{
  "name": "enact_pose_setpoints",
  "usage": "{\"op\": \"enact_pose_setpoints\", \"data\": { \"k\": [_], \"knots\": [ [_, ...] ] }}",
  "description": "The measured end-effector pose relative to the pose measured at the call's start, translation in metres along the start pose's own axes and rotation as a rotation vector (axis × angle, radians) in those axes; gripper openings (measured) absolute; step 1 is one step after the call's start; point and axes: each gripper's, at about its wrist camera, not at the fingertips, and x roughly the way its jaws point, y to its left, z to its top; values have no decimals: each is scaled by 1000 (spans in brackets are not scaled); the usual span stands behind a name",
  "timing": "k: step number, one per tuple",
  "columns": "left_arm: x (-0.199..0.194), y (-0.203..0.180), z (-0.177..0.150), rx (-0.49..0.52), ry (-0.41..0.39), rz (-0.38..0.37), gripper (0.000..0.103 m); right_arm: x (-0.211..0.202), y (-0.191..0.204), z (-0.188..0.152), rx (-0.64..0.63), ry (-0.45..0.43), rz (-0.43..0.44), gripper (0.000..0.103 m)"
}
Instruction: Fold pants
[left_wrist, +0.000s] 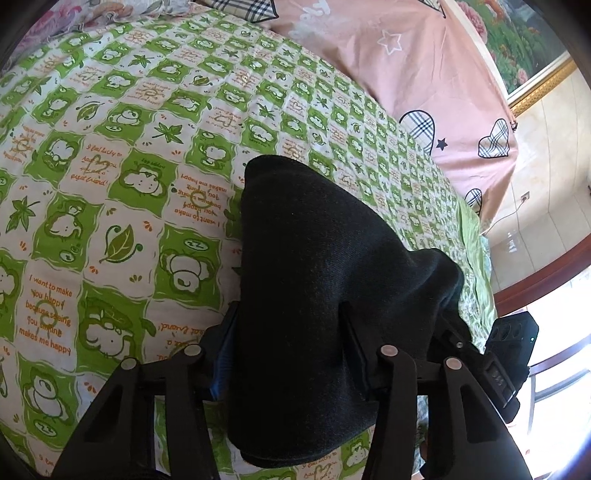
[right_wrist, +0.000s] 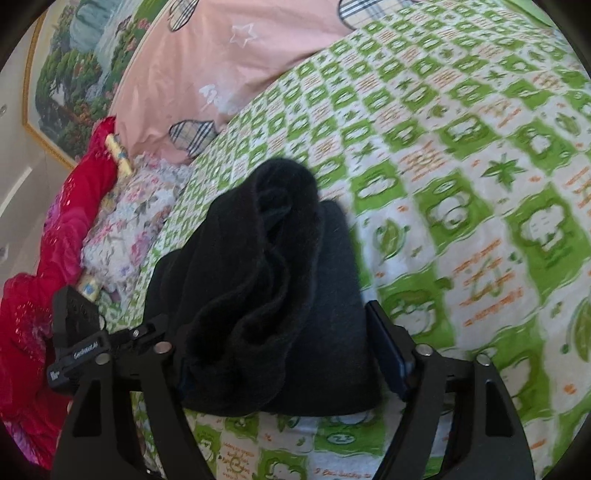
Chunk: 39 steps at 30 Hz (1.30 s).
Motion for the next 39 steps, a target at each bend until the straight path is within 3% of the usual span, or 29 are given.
{"op": "enact_pose_setpoints", "data": {
  "k": [3, 8, 20, 29, 39],
  "knots": [
    [-3, -6, 1, 21, -10, -4, 40, -5, 5, 0, -17, -15, 18, 55],
    [-11, -13, 2, 38, -29, -7, 34, -13, 17, 0, -52, -37, 9, 49],
    [-63, -8, 12, 61, -145, 35, 33, -11, 60, 9, -125, -48, 90, 48],
    [-90, 18, 45, 66, -229, 98, 33, 29, 105, 37, -232, -26, 132, 48],
    [-87, 41, 85, 51, -257, 156, 33, 79, 129, 64, -263, 10, 147, 48]
  ]
}}
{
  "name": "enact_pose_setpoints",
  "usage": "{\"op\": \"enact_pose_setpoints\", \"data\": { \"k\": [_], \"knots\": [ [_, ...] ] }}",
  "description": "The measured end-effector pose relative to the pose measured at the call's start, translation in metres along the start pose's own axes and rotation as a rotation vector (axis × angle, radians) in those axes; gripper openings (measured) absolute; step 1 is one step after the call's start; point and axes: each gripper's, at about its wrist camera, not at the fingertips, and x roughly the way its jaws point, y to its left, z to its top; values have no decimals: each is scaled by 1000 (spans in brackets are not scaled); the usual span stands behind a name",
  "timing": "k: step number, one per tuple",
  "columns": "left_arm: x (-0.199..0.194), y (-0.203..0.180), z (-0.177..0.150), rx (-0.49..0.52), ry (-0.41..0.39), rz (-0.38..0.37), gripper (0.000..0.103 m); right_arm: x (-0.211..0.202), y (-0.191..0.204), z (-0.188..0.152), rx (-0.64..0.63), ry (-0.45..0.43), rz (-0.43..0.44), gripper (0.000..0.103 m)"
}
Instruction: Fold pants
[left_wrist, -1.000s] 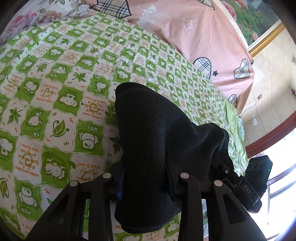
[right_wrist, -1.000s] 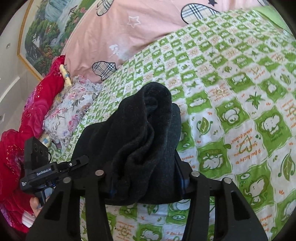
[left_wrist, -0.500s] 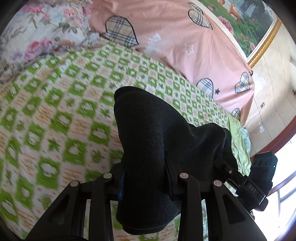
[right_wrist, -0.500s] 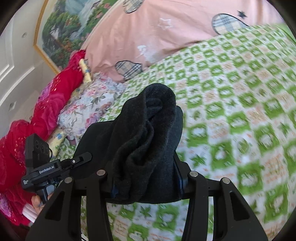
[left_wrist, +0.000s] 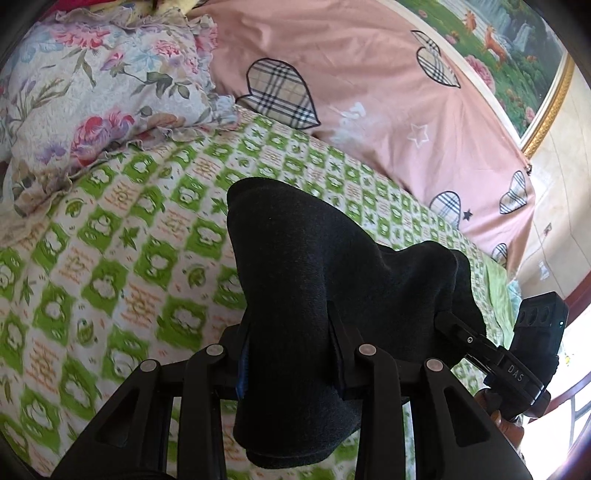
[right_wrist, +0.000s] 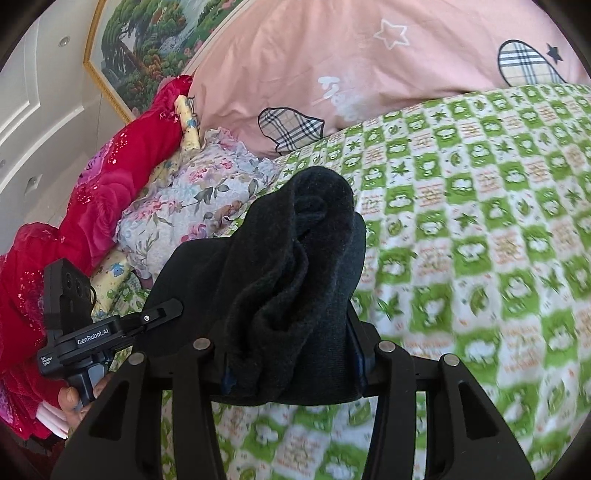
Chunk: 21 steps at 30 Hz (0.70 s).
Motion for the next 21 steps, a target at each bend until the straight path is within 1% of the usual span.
{"op": "enact_pose_setpoints", "data": {
  "k": [6, 10, 13, 15, 17, 21],
  "knots": [
    [14, 15, 8, -18, 16, 8, 33, 20, -4, 4, 1, 23, -3, 48],
    [25, 21, 5, -21, 36, 19, 33, 31, -9, 0, 6, 49, -18, 48],
    [32, 26, 0, -28, 52, 24, 34, 39, -15, -5, 14, 75, -38, 50],
    [35, 29, -4, -31, 54, 23, 38, 41, -20, -8, 21, 72, -40, 55],
    [37, 32, -7, -34, 55, 31, 47, 41, -25, -11, 21, 70, -47, 57],
    [36, 35, -12, -52, 51, 39, 57, 38, -28, -15, 1, 55, -57, 60]
  ]
}}
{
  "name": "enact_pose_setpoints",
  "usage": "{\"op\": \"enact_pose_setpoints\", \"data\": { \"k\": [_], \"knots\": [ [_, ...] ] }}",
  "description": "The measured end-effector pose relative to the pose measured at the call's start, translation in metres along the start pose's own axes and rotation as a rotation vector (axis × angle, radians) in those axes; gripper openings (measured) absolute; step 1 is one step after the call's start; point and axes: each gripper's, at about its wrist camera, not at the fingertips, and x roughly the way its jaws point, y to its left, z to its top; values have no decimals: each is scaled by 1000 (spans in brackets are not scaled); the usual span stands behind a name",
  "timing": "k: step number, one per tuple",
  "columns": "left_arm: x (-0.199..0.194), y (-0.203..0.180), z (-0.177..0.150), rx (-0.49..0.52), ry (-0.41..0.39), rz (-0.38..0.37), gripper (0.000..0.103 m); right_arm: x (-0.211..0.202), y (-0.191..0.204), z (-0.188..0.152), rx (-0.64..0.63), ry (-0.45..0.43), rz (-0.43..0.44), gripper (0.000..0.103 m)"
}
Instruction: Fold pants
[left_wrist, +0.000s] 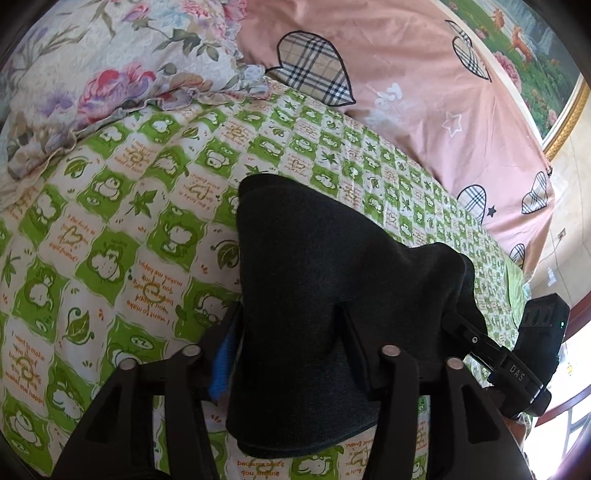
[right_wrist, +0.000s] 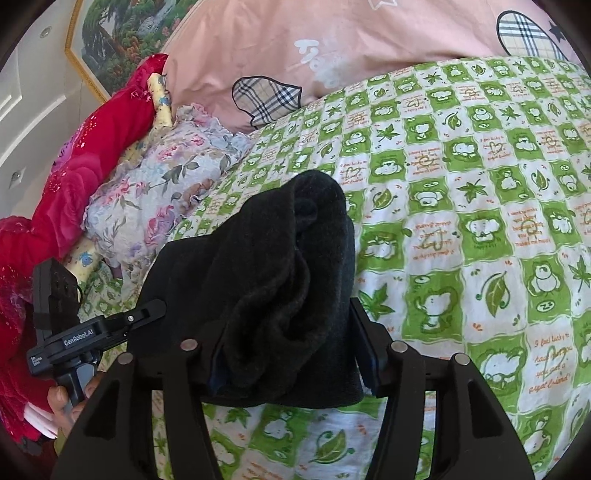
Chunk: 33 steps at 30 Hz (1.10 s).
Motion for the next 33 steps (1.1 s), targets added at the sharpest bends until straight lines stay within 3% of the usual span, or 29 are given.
{"op": "enact_pose_setpoints", "data": {
  "k": [4, 22, 26, 33],
  "knots": [
    [-5, 3, -4, -16, -8, 16, 64, -7, -4, -3, 5, -23, -12, 66],
    [-30, -9, -24, 42, -6, 88, 72, -41, -3, -12, 29, -83, -67, 71],
    [-39, -16, -32, 77, -21, 122, 80, -49, 5, -15, 9, -93, -82, 73],
    [-51, -22, -45, 107, -31, 147, 80, -61, 26, -24, -64, -100, -101, 78]
  ]
}}
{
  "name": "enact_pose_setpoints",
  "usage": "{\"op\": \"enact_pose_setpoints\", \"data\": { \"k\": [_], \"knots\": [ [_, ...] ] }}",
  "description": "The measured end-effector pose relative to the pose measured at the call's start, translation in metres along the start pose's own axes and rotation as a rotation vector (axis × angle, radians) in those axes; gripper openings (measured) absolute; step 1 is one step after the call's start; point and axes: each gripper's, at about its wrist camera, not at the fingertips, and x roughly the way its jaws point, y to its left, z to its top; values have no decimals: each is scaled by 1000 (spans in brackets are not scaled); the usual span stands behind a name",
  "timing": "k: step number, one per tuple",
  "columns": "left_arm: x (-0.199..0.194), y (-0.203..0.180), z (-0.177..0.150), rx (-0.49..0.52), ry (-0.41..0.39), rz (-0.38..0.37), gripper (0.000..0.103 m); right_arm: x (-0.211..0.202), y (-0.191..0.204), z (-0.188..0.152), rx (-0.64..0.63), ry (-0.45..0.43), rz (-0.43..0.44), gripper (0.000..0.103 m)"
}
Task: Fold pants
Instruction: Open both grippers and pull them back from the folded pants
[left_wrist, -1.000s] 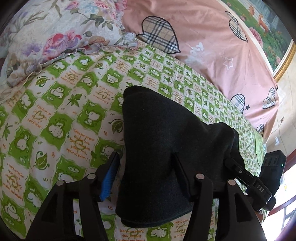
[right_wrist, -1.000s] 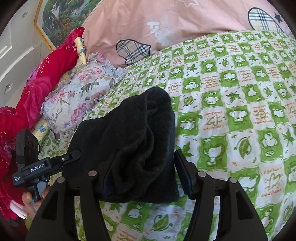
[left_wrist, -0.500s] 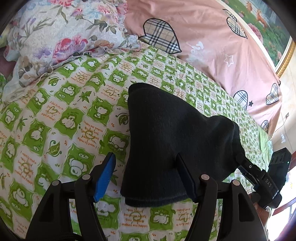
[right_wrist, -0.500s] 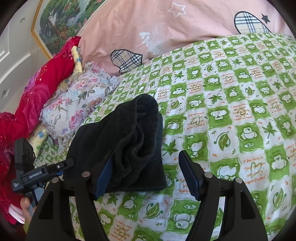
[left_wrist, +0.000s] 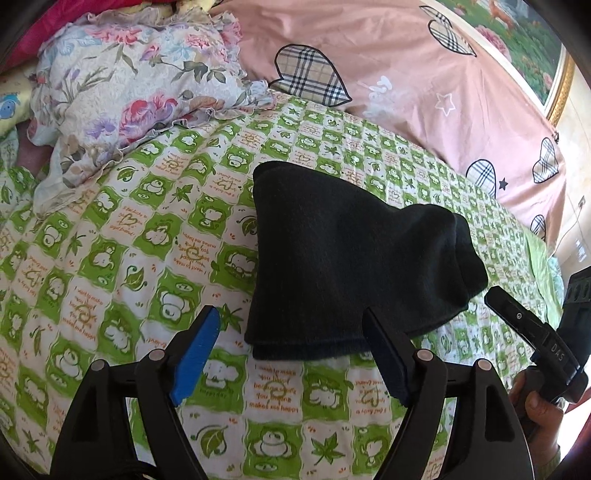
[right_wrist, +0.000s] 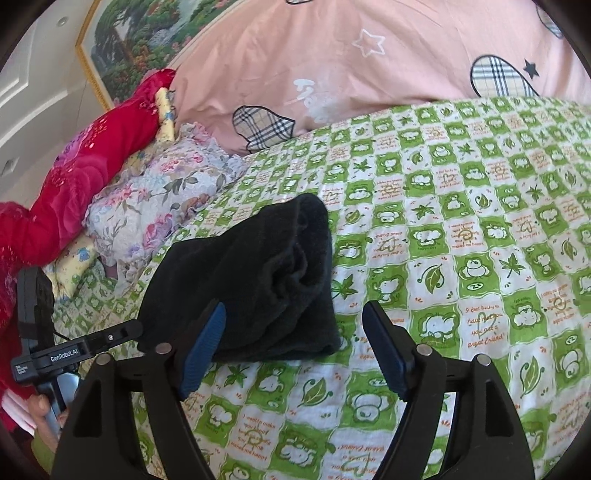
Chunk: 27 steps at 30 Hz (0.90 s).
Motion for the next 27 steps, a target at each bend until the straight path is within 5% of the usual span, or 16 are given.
{"op": "enact_pose_setpoints", "data": {
  "k": [18, 27],
  "knots": [
    [-25, -21, -23, 66, -46, 90, 84, -17, 38, -24, -165, -15, -14, 89],
    [-44, -42, -36, 141, -149, 165, 87, -32, 48, -39, -258, -59, -36, 99]
  ]
}}
